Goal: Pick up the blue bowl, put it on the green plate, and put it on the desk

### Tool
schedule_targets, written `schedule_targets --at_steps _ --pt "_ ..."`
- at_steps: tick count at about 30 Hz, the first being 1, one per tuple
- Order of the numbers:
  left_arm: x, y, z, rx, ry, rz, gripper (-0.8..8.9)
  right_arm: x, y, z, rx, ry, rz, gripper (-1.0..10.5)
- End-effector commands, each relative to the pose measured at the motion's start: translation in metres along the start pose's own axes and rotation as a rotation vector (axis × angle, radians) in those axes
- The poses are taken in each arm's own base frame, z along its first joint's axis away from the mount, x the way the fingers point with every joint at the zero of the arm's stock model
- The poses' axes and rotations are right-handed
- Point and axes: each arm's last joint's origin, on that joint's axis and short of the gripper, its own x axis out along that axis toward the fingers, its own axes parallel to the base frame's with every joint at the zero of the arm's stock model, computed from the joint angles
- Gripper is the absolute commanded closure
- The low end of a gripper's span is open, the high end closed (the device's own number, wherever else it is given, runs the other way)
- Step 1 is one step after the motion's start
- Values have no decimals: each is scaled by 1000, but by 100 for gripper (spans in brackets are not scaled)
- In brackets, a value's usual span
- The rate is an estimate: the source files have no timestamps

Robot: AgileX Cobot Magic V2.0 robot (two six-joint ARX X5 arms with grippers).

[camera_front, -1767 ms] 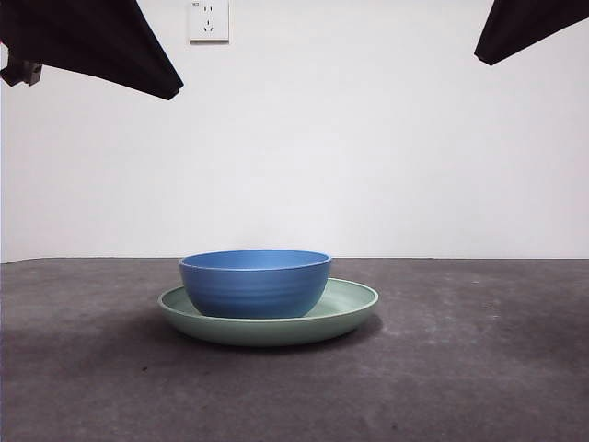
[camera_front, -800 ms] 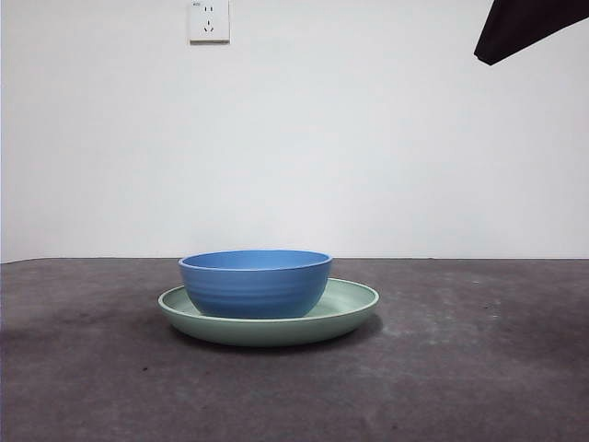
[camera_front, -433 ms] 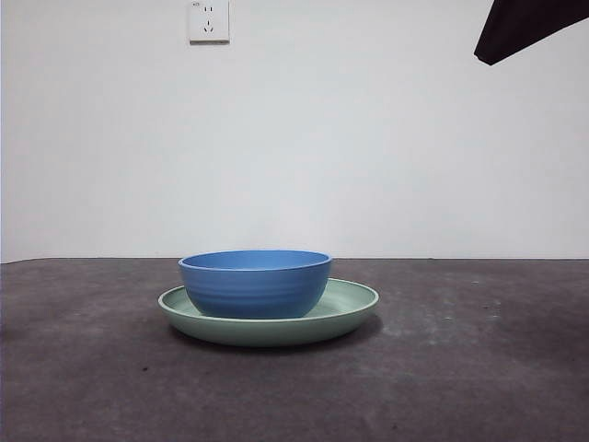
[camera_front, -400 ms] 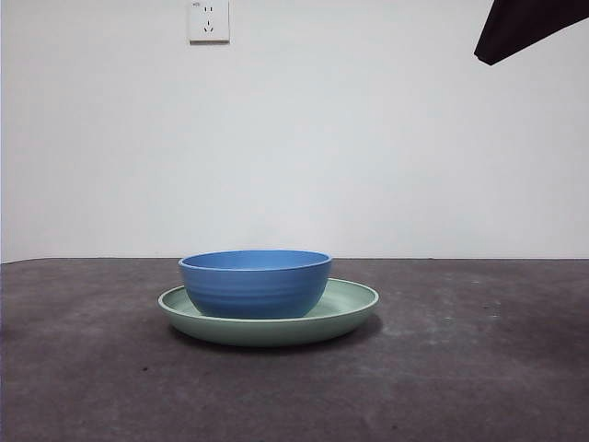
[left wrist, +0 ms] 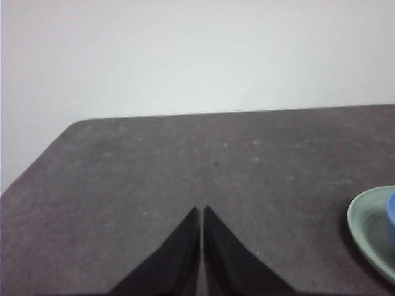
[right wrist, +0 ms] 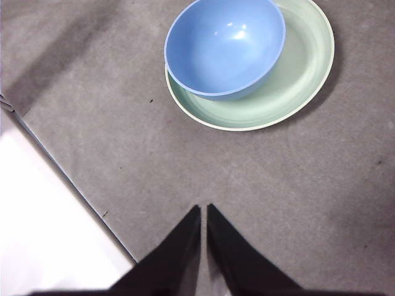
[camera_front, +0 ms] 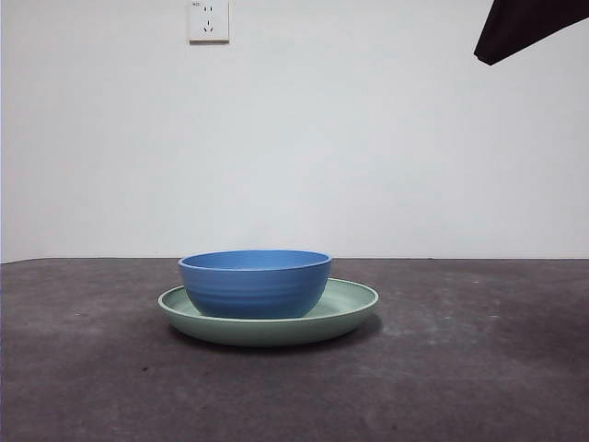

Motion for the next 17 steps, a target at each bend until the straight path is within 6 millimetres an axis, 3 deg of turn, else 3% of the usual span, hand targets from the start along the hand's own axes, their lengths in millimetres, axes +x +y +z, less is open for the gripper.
schedule_targets --at_steps 1,17 --pt "-1 1 -5 -4 -16 16 804 0 2 4 -23 -11 8 936" --pt "1 2 -40 -21 119 56 804 0 2 4 -23 -12 8 936"
